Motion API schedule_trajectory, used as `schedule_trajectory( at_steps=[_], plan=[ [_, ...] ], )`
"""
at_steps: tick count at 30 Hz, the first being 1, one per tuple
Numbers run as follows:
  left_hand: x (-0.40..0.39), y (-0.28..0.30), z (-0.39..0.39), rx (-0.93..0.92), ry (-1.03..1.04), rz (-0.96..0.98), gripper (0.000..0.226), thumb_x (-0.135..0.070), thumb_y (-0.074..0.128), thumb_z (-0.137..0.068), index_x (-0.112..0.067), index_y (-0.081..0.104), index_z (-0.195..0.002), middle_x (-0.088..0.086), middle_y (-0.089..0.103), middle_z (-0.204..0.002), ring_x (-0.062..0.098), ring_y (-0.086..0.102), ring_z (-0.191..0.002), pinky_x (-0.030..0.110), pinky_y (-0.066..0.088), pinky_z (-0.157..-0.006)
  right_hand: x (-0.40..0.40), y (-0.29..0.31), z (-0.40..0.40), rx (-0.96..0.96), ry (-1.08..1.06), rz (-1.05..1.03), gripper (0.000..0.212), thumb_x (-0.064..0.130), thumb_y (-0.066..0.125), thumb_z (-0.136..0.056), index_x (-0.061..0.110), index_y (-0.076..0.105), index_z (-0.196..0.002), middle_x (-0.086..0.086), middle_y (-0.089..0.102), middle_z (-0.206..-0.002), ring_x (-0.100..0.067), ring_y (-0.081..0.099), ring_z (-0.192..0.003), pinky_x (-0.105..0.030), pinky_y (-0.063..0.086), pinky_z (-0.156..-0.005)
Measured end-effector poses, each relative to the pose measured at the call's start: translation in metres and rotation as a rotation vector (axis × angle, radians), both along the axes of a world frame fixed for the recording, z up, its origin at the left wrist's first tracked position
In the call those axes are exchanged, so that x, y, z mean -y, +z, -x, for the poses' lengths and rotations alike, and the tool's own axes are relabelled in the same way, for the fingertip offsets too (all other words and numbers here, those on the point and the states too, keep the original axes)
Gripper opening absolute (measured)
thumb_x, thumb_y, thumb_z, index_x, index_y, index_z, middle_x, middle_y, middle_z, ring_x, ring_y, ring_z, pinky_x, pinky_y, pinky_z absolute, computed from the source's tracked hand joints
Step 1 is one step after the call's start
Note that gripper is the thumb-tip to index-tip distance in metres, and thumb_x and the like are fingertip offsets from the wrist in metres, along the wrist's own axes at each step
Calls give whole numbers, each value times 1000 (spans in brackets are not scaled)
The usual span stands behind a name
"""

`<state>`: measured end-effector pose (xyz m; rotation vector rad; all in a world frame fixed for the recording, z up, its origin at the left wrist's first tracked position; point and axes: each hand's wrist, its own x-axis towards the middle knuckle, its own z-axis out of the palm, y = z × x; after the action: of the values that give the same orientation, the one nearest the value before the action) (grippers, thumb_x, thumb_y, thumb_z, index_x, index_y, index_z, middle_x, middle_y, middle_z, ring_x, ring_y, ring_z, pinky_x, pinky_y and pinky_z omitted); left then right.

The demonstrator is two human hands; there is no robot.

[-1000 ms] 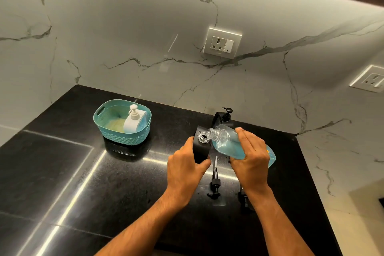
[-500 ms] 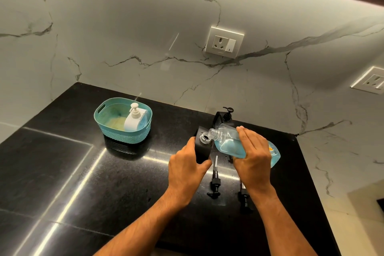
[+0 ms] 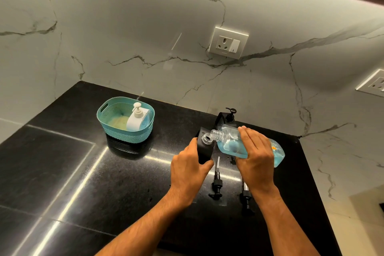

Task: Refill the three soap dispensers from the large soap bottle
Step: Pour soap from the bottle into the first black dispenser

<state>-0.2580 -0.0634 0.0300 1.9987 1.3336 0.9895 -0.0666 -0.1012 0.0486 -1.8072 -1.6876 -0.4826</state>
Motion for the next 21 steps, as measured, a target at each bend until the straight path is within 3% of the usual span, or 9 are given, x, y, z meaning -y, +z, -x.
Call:
schedule_trajectory(
  at_steps=[9, 21],
  plan=[
    [0, 1, 0, 4, -5, 0, 49, -33, 81, -87, -20, 58, -128, -4, 73, -112, 10, 69, -97, 23, 59, -82, -3, -1, -4, 24, 1, 1, 79, 14, 96, -65, 0, 63, -135, -18, 67, -132, -36, 63, -125, -50, 50, -107],
    [-1, 1, -1, 10, -11, 7, 51, -33, 81, -86, -19, 58, -130, -2, 73, -113, 10, 69, -97, 13, 51, -79, -4, 0, -6, 41, 8, 5, 80, 15, 96, -64, 1, 62, -135, -18, 67, -132, -36, 63, -125, -52, 52, -105]
  ],
)
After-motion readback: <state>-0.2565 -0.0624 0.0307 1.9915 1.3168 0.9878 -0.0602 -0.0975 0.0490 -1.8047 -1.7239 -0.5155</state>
